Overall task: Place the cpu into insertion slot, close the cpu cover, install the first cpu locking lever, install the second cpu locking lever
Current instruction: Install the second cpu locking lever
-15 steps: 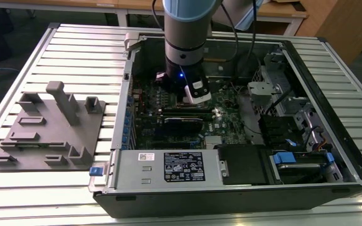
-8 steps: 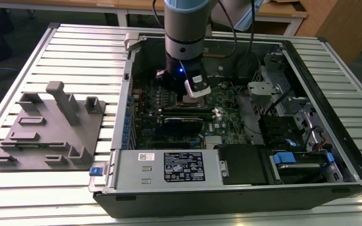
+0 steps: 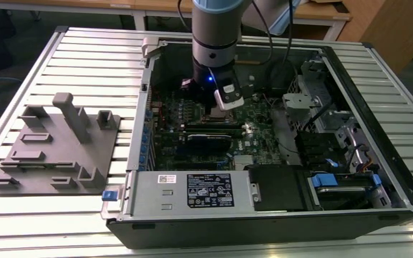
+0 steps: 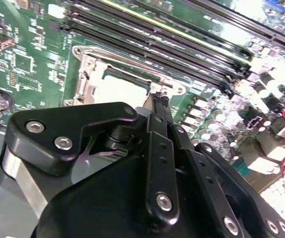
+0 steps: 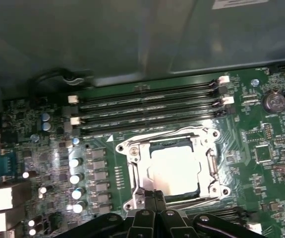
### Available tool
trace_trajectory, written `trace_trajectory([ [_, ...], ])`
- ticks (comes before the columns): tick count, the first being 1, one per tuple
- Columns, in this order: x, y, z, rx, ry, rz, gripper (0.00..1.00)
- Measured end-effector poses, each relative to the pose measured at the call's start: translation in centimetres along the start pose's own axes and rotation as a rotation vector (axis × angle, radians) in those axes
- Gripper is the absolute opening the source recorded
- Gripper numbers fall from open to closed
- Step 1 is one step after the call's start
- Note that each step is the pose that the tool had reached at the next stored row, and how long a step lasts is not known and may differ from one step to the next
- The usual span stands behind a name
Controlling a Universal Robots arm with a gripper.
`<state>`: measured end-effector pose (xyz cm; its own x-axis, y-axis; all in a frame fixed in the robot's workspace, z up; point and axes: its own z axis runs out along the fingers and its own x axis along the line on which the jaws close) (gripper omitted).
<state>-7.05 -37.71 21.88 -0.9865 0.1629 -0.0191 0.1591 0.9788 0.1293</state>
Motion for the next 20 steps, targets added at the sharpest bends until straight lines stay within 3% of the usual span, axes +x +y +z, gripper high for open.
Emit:
trace_trajectory([
  [6, -0.92, 0.25, 0.08, 0.0002, 0.0, 0.0, 0.11],
  [15, -1.05, 0.94, 0.23, 0.0021, -0.0003, 0.0, 0.11],
  [20, -1.67, 1.24, 0.31, 0.0033, -0.0004, 0.0, 0.11],
])
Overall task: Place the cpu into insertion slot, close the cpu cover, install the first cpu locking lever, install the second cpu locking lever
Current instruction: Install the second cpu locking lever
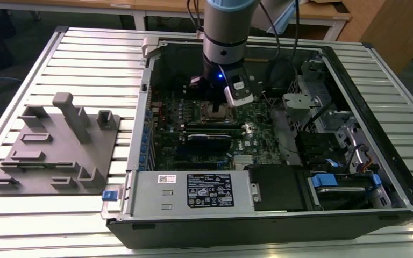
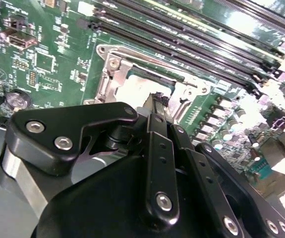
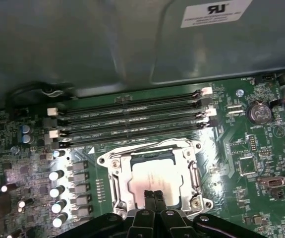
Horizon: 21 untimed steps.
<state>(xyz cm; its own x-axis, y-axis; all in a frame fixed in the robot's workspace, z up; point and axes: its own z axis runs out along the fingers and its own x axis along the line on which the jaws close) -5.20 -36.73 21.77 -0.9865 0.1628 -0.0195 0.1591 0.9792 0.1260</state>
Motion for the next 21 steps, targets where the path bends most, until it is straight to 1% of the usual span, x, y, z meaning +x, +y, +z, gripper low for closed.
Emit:
trace_trajectory([
  [4, -0.34, 0.2, 0.06, 0.0002, -0.0001, 0.0, 0.11],
  [10, -0.33, 0.45, 0.1, 0.0002, -0.0001, 0.0, 0.11],
  [21, -0.6, 0.53, 0.11, 0.0002, -0.0001, 0.0, 0.11],
])
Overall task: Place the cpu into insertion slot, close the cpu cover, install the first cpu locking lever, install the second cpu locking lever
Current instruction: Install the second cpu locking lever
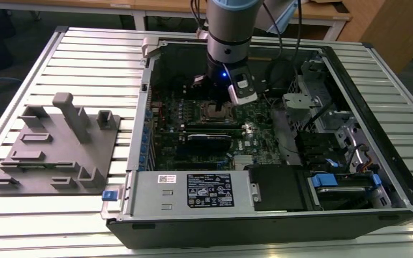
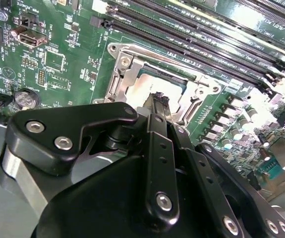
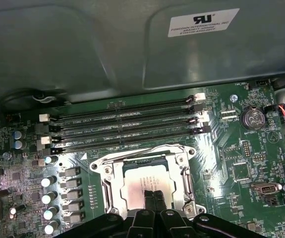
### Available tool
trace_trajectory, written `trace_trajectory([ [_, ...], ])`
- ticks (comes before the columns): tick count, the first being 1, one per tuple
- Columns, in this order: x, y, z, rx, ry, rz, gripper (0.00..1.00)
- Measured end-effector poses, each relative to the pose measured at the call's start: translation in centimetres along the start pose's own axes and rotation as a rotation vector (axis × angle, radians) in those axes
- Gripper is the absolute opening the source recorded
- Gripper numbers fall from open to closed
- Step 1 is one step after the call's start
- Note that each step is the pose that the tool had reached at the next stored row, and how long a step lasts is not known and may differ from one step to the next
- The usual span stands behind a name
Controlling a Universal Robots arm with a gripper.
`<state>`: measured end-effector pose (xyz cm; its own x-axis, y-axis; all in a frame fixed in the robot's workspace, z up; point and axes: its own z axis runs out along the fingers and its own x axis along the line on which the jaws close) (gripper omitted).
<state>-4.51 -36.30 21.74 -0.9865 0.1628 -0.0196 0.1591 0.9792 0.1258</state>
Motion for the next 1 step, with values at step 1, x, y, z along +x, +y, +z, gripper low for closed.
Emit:
trace_trajectory([
  [1, 0.0, 0.0, 0.0, 0.0001, 0.0, 0.0, 0.11],
])
